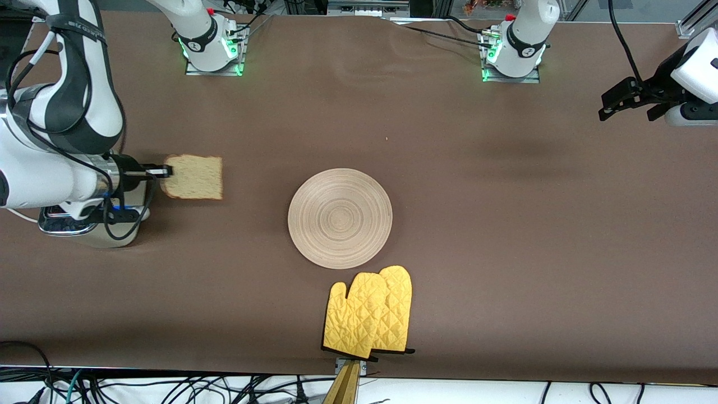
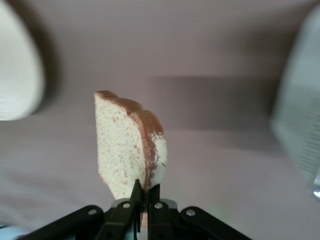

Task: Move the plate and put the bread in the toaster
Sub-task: 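Carry the bread slice over the toaster with the right gripper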

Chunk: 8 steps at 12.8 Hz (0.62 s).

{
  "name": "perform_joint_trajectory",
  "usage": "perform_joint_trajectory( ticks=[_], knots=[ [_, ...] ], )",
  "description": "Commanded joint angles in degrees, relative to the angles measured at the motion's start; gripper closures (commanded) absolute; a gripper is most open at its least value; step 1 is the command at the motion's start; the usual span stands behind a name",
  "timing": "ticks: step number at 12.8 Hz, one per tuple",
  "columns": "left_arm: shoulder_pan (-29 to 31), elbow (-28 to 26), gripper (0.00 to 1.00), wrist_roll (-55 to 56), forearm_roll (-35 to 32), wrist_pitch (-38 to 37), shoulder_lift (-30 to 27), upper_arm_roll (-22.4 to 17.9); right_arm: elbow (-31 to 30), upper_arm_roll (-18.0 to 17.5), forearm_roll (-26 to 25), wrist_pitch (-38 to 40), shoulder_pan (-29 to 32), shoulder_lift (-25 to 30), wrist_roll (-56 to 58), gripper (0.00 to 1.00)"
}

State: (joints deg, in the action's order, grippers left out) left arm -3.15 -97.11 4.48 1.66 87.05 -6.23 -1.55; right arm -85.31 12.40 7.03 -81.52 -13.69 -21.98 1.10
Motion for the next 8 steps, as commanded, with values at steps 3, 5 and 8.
perform_joint_trajectory(
  ticks=[3, 5, 8],
  knots=[
    [-0.3, 2.2, 0.00, 0.6, -1.8, -1.2, 0.7, 0.4, 4.8, -0.5, -21.8, 7.2, -1.5, 1.5, 1.2, 1.00],
    [-0.4, 2.3, 0.00, 0.6, -1.8, -1.2, 0.7, 0.4, 4.8, 0.0, -28.8, 6.6, -0.8, 1.3, 6.1, 1.00],
    [-0.5, 2.4, 0.00, 0.6, -1.8, -1.2, 0.9, 0.4, 4.9, 0.0, -39.4, 4.8, 0.8, 0.6, 8.7, 1.00]
  ],
)
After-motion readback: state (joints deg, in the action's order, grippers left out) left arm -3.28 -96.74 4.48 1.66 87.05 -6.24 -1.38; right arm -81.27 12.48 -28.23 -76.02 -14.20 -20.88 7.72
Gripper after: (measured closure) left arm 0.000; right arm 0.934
